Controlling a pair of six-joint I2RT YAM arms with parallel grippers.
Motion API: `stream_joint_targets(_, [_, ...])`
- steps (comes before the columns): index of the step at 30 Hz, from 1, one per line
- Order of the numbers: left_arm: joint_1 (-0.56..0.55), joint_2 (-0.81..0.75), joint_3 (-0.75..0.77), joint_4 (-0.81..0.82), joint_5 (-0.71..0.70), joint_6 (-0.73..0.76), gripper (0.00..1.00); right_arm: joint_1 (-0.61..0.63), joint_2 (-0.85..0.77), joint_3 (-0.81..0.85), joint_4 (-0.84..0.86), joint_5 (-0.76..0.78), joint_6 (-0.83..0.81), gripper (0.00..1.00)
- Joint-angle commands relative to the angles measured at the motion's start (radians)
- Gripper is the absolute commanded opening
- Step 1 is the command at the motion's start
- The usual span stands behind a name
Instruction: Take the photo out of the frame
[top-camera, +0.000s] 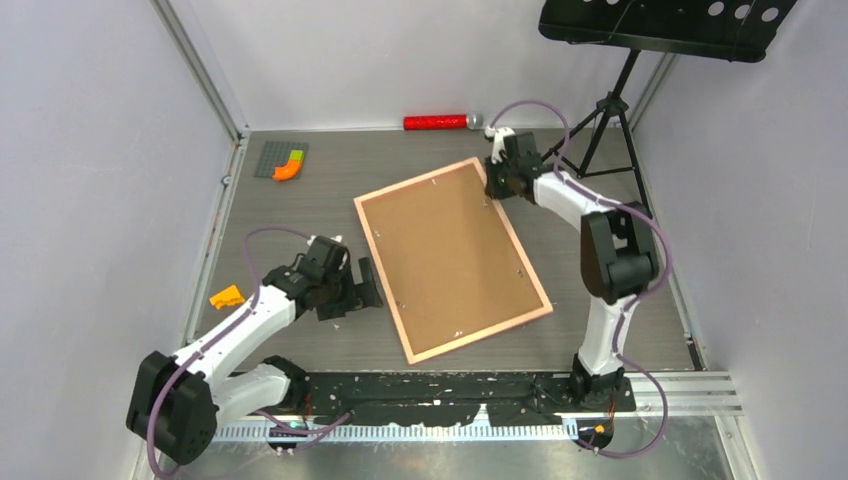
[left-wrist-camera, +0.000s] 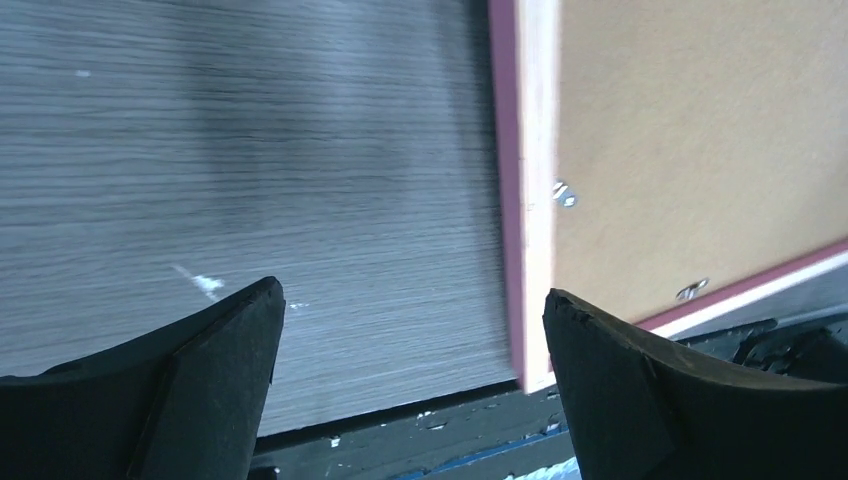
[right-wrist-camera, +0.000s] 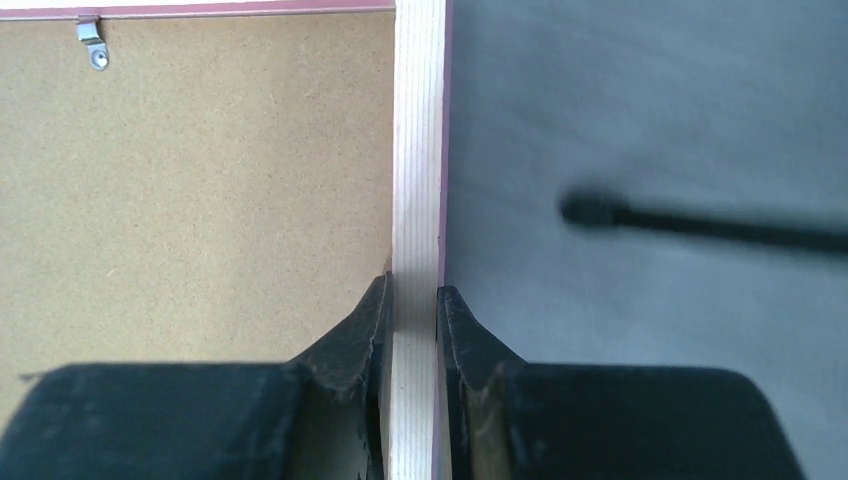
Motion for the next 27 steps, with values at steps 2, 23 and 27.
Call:
stream_joint_targets(2, [0.104, -0.073, 0.061, -0.083, -0.03, 0.05, 1.0, 0.015, 0.189, 0.359, -0.132, -0.311, -0.251, 0.05])
stream_joint_targets(23, [0.321, 0.302, 0.245, 0.008, 0.203, 0.197, 0.99, 0.179, 0.428, 0.739, -0.779, -0.493, -1.026, 0.06])
stream_joint_targets(27, [0.255, 0.309, 0.191, 0.029, 0.159, 0.195, 0.99, 0.193, 0.371, 0.631, -0.692, -0.474, -1.01, 0.17])
